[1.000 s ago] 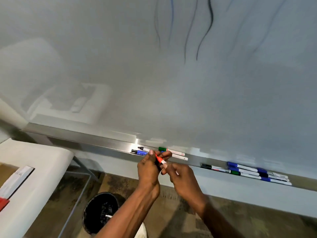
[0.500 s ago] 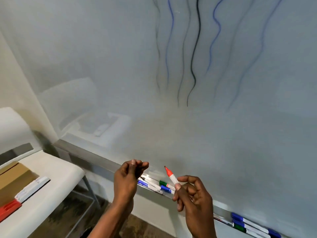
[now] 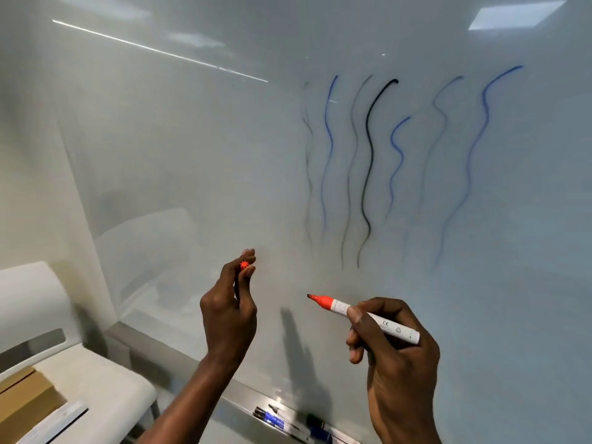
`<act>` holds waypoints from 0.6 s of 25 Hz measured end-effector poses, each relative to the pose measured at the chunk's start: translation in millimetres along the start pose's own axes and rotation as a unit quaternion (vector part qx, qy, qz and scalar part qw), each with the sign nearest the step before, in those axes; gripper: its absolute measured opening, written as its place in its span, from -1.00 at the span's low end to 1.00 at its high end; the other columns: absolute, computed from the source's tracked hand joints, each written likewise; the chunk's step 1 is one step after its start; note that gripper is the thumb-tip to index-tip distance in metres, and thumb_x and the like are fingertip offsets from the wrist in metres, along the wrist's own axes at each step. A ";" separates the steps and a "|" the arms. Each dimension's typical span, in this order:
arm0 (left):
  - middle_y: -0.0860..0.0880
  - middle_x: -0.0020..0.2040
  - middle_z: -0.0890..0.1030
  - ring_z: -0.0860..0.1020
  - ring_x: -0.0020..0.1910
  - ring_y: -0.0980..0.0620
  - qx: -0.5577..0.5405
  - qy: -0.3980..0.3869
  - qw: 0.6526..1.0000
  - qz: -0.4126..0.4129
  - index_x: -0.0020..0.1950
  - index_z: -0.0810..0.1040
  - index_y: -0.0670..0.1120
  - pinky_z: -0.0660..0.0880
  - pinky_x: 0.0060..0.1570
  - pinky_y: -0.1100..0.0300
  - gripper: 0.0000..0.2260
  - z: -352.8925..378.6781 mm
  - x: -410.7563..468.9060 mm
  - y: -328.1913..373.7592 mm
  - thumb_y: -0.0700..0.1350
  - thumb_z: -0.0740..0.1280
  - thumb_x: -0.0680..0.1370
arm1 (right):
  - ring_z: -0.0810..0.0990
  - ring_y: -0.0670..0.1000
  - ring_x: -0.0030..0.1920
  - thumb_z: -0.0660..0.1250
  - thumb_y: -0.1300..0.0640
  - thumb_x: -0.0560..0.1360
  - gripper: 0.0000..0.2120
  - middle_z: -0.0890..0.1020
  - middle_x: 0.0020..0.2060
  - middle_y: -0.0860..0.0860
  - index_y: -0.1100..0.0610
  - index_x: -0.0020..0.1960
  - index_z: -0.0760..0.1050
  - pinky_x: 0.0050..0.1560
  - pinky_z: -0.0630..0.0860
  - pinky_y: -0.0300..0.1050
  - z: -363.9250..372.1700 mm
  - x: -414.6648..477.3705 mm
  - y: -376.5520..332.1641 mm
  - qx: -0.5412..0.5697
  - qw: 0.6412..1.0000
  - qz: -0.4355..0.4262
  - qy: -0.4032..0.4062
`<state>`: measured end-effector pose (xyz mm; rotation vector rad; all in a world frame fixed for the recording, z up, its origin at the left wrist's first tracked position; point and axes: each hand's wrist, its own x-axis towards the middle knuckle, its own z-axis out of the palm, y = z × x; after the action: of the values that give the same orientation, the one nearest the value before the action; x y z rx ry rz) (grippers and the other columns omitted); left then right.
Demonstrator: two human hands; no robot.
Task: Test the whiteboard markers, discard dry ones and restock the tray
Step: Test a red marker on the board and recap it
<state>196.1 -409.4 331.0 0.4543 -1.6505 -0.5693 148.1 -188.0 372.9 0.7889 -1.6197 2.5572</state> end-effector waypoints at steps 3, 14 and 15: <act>-0.03 0.33 0.70 0.77 0.09 -0.02 -0.009 -0.002 0.995 0.095 0.39 0.63 -0.23 0.66 -0.03 0.20 -0.75 10.1 53.8 -17.7 -0.30 0.35 0.70 | 0.63 0.20 -0.38 0.50 0.21 0.42 -0.83 0.66 -0.34 0.20 0.16 0.01 0.73 -0.38 0.58 -0.02 34.3 18.6 -12.2 0.018 0.998 -0.051 -0.011; -0.14 0.50 0.56 0.55 0.48 -0.09 0.009 -0.024 0.952 0.305 0.45 0.61 -0.23 0.62 0.35 -0.14 -0.67 28.8 156.2 -75.2 -0.12 0.30 0.73 | 0.72 -0.05 -0.05 0.44 0.07 0.63 -0.77 0.76 0.05 0.01 0.18 0.20 0.70 -0.10 0.61 -0.28 172.1 122.8 -48.5 -0.336 0.802 -0.488 0.076; -0.14 0.52 0.54 0.53 0.50 -0.09 0.007 -0.032 0.951 0.306 0.45 0.60 -0.23 0.60 0.38 -0.11 -0.67 30.4 156.2 -78.2 -0.13 0.32 0.72 | 0.72 -0.04 -0.04 0.42 0.06 0.64 -0.76 0.76 0.05 0.02 0.19 0.21 0.69 -0.07 0.60 -0.29 181.0 134.8 -52.3 -0.356 0.778 -0.509 0.094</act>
<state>140.4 -560.8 404.5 -0.0801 -1.7440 -0.1074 118.1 -351.3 534.5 0.8960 -1.3321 1.1137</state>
